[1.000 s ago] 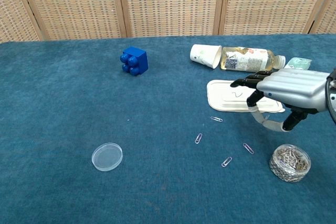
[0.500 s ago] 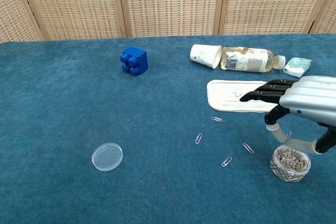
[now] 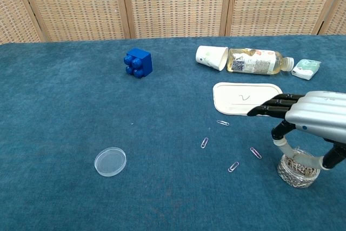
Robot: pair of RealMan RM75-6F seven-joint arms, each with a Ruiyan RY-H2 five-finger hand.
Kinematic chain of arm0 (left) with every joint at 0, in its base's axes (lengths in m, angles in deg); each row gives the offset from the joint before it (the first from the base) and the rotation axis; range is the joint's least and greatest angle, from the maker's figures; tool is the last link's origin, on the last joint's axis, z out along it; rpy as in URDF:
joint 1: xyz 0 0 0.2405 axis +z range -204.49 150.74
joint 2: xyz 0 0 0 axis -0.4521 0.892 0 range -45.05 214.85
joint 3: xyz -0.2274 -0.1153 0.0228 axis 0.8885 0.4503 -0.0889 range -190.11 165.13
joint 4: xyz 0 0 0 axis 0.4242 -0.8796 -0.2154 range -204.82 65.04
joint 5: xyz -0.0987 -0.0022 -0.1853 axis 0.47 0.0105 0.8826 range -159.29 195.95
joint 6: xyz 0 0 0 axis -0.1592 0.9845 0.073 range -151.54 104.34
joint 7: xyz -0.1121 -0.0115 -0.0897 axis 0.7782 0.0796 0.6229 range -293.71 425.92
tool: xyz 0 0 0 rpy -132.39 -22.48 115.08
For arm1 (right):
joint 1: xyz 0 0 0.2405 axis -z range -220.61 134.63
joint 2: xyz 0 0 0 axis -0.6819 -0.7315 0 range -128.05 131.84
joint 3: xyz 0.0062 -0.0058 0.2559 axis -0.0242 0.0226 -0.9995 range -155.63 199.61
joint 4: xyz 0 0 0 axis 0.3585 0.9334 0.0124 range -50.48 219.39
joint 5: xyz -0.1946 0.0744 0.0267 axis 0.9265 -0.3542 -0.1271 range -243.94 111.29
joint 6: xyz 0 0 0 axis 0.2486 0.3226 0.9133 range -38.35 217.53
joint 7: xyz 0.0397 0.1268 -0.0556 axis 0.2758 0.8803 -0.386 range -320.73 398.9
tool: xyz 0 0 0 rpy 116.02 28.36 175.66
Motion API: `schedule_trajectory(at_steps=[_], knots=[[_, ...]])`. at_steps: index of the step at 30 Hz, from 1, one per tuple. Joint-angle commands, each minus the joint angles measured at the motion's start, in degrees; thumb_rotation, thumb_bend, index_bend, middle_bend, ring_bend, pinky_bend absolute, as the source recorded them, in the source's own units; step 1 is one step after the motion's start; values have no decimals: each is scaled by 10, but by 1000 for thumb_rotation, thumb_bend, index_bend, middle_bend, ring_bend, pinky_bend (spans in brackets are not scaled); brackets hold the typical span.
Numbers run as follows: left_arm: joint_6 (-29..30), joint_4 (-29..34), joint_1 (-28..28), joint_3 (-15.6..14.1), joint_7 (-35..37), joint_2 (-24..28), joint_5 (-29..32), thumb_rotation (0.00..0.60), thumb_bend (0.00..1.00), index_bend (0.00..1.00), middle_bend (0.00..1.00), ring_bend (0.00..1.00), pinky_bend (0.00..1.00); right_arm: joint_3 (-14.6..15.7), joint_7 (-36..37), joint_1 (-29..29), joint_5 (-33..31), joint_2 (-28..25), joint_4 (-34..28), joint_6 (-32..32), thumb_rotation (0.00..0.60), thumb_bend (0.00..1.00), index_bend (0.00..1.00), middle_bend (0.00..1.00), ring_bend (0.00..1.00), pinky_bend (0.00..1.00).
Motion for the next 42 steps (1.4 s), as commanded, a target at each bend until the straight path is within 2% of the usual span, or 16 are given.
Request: schedule_trajectory(at_steps=[1, 8, 13, 27, 28, 30, 34, 38, 42], knots=[[0, 0, 0, 0, 1, 1, 0, 600, 14, 0, 0, 0, 0, -1, 0, 1, -1, 2, 3, -1, 600, 419, 646, 36, 0, 0], [0, 0, 0, 0, 3, 1, 0, 600, 14, 0, 0, 0, 0, -4, -1, 2, 0, 6, 3, -4, 600, 418, 646, 36, 0, 0], [1, 0, 1, 1, 4, 2, 0, 600, 15, 0, 0, 0, 0, -5, -7, 3, -3, 6, 6, -9, 600, 334, 601, 35, 0, 0], [2, 1, 1, 1, 9, 4, -1, 600, 15, 0, 0, 0, 0, -13, -9, 6, 3, -15, -18, 5, 600, 330, 566, 36, 0, 1], [3, 1, 1, 1, 10, 4, -1, 600, 15, 0, 0, 0, 0, -17, -8, 5, 4, -18, -23, 8, 600, 331, 566, 36, 0, 1], [3, 1, 1, 2, 10, 4, 0, 600, 14, 0, 0, 0, 0, -47, -3, -5, -3, -29, -45, 18, 600, 330, 566, 36, 0, 1], [1, 1, 0, 3, 8, 4, 1, 600, 15, 0, 0, 0, 0, -82, -11, -31, -47, -33, -60, -13, 600, 331, 566, 36, 0, 0], [0, 0, 0, 3, 8, 3, 4, 600, 14, 0, 0, 0, 0, -123, -28, -67, -112, 0, -35, -51, 600, 331, 566, 36, 0, 1], [-2, -2, -1, 6, 11, 3, 9, 600, 15, 0, 0, 0, 0, -144, -55, -93, -179, 45, -3, -74, 600, 330, 566, 36, 0, 1]])
